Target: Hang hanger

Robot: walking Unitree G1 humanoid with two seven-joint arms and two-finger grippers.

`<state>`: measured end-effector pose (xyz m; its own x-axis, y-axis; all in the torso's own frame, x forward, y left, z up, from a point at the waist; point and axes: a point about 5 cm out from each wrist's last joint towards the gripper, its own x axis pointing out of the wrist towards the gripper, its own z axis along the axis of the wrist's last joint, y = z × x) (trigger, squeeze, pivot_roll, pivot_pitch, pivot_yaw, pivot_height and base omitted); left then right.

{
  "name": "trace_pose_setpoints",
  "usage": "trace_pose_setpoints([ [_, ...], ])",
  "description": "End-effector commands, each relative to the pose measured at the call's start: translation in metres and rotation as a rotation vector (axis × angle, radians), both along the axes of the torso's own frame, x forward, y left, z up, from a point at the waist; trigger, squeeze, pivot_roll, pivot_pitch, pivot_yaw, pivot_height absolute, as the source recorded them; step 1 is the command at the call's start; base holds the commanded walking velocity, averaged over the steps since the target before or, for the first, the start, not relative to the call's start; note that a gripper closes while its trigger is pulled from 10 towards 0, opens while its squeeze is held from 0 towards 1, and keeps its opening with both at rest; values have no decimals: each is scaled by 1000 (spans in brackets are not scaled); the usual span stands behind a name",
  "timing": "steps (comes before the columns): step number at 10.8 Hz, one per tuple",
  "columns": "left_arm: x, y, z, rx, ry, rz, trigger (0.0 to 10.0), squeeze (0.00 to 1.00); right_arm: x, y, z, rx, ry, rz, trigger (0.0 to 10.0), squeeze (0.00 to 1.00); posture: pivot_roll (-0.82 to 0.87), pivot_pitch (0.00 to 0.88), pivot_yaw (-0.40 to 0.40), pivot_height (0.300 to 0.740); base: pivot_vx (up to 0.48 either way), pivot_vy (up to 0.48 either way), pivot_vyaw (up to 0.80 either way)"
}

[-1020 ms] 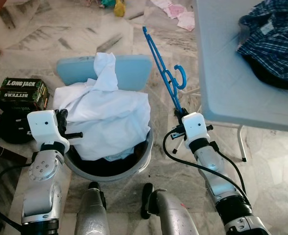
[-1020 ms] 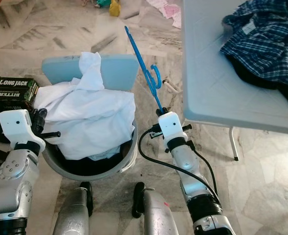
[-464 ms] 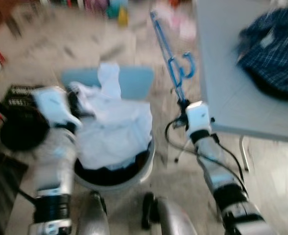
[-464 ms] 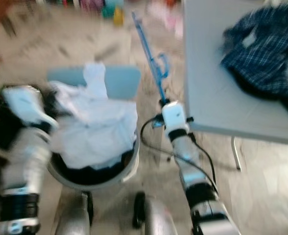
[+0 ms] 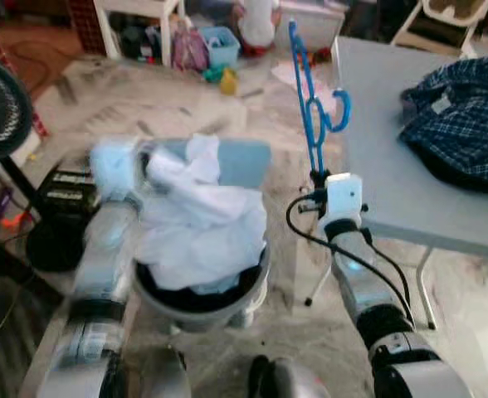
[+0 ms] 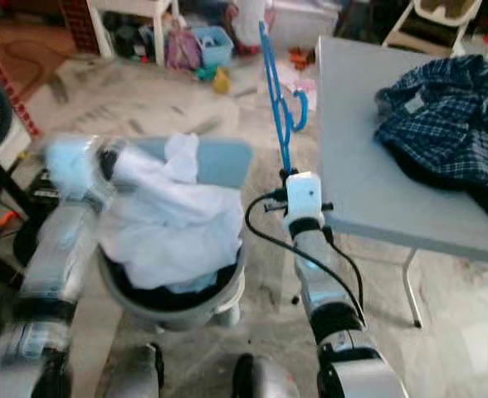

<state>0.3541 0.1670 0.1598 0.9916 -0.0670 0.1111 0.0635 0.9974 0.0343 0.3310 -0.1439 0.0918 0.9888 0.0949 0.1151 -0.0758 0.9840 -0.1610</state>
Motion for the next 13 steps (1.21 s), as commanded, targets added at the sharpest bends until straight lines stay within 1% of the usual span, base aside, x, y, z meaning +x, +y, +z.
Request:
trace_pose_setpoints([
  [1,6,-5,11,10,-41,-17,10000,0,2,-9,5,2,-30,-25,10000,0,153,0,-69,740,0,0,0],
  [2,10,-7,15,6,-56,-19,10000,0,2,-15,6,-1,-36,-41,10000,0,136,0,-62,740,0,0,0],
  [3,10,-9,16,-11,-65,-15,10000,0,3,-25,8,-3,-40,-74,10000,0,120,0,-58,740,0,0,0],
  [4,7,-12,13,-30,-70,-16,10000,0,3,-29,8,-3,-42,-87,10000,0,122,0,-61,740,0,0,0],
  [5,5,-12,9,-44,-75,-5,10000,0,2,-30,7,-8,-41,-85,10000,0,125,4,-66,740,0,0,0],
  [6,0,-7,3,-71,-68,26,10000,0,-2,-28,3,-13,-32,-73,10000,0,126,20,-75,740,0,0,0],
  [7,-1,-4,-1,-84,-56,37,10000,0,-3,-27,2,-13,-29,-68,10000,0,127,27,-77,740,0,0,0],
  [8,-7,-1,-13,-79,-15,42,10000,0,-5,-25,0,-10,-27,-61,10000,0,125,42,-90,740,0,0,0],
  [9,-9,-5,-20,-89,20,-7,10000,0,-5,-25,0,-10,-25,-58,10000,0,121,53,-95,740,0,0,0],
  [10,0,-19,0,-111,-35,-118,10000,0,-5,-28,-1,-20,-18,-59,10000,0,116,64,-98,740,0,0,0],
  [11,13,-28,25,-92,-87,-155,10000,0,-4,-30,-1,-27,-15,-66,10000,0,113,67,-97,740,0,0,0],
  [12,26,-37,50,-66,-139,-150,10000,0,-4,-31,0,-31,-16,-71,10000,0,106,71,-95,740,0,0,0],
  [13,39,-43,92,-57,-244,-34,10000,0,-4,-30,1,-39,-20,-76,10000,0,90,75,-90,740,0,0,0],
])
